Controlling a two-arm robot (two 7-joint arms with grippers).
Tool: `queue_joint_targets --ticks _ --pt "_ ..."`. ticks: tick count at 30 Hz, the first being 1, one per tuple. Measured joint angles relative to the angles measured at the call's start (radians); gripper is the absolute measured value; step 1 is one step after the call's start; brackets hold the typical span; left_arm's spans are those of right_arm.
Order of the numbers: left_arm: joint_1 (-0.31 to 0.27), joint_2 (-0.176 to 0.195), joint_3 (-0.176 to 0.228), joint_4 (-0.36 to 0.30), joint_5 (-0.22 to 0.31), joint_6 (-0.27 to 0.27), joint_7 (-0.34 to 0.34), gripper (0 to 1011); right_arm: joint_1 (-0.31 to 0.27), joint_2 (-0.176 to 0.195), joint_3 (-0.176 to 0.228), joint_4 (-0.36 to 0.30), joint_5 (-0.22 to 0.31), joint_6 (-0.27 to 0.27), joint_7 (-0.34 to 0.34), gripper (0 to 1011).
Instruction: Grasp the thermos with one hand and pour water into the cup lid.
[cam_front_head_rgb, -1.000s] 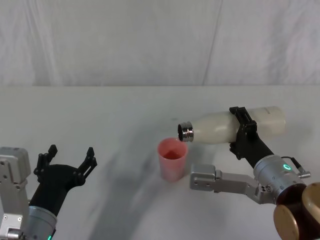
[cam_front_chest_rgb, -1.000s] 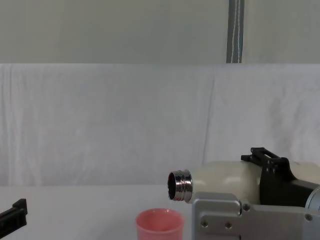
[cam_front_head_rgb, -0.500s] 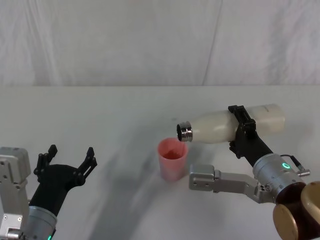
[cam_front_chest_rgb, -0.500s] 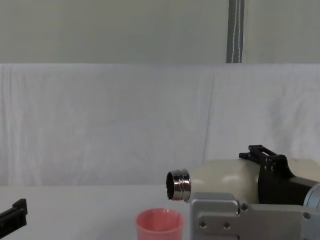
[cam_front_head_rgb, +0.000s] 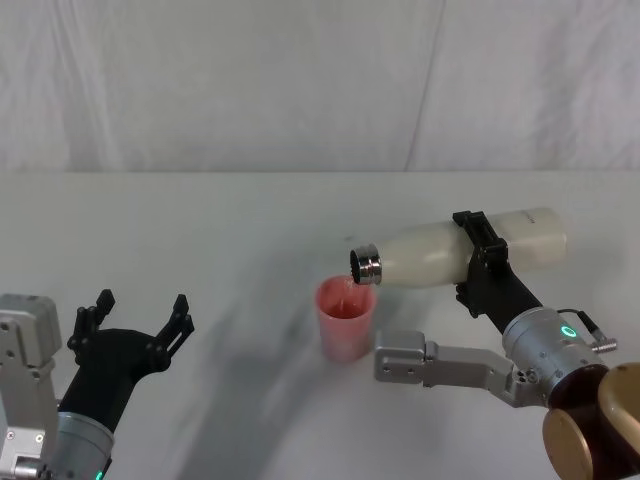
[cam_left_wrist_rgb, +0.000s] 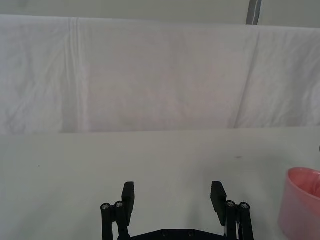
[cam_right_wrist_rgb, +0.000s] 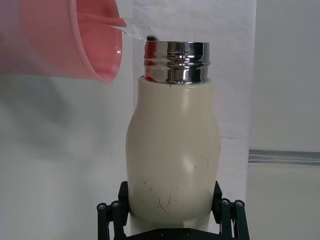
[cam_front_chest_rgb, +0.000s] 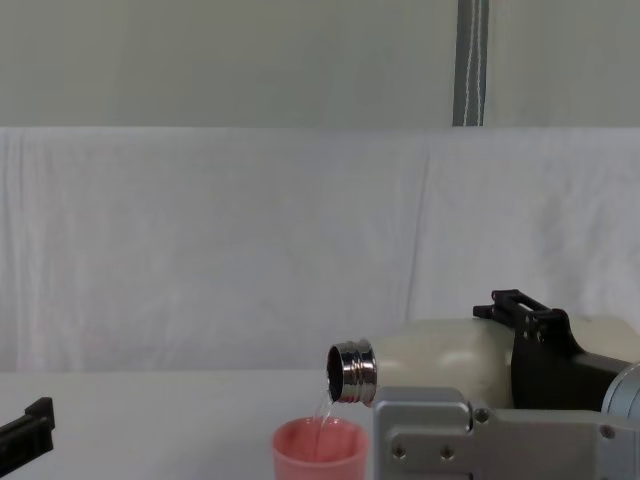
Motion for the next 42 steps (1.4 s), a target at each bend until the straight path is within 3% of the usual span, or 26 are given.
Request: queue_joint_targets --ticks 42 --pt "0.0 0.0 0.0 0.0 0.0 0.0 0.0 1001 -0.001 0.007 0.002 -0.014 -0.007 0.006 0.015 956"
